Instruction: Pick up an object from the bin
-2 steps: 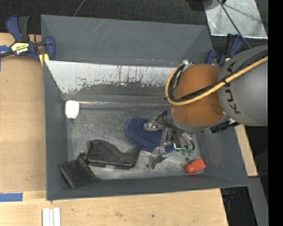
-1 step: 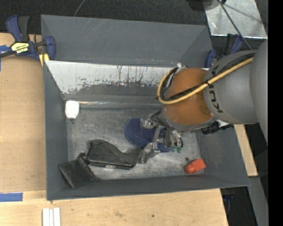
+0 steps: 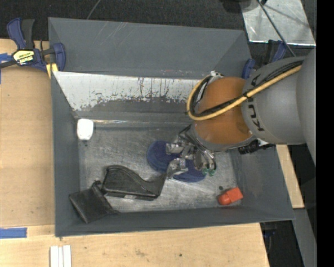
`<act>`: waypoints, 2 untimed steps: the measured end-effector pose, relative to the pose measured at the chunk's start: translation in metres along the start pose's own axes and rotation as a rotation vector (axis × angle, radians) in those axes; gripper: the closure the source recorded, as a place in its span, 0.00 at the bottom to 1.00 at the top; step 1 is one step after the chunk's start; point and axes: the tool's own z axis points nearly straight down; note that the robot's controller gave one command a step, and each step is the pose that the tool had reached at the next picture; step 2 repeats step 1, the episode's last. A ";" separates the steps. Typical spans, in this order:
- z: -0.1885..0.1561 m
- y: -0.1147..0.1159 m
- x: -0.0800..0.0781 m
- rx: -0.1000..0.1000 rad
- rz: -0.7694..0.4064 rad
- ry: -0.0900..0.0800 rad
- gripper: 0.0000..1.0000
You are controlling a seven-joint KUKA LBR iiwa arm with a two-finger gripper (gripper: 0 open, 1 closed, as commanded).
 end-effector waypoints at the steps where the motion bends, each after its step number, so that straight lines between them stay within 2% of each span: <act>1: -0.145 -0.030 -0.033 0.007 -0.111 0.031 1.00; 2: -0.145 -0.030 -0.033 0.007 -0.111 0.031 1.00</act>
Offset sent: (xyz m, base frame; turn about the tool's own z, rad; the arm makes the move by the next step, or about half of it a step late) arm 0.0201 -0.0325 0.1408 -0.1131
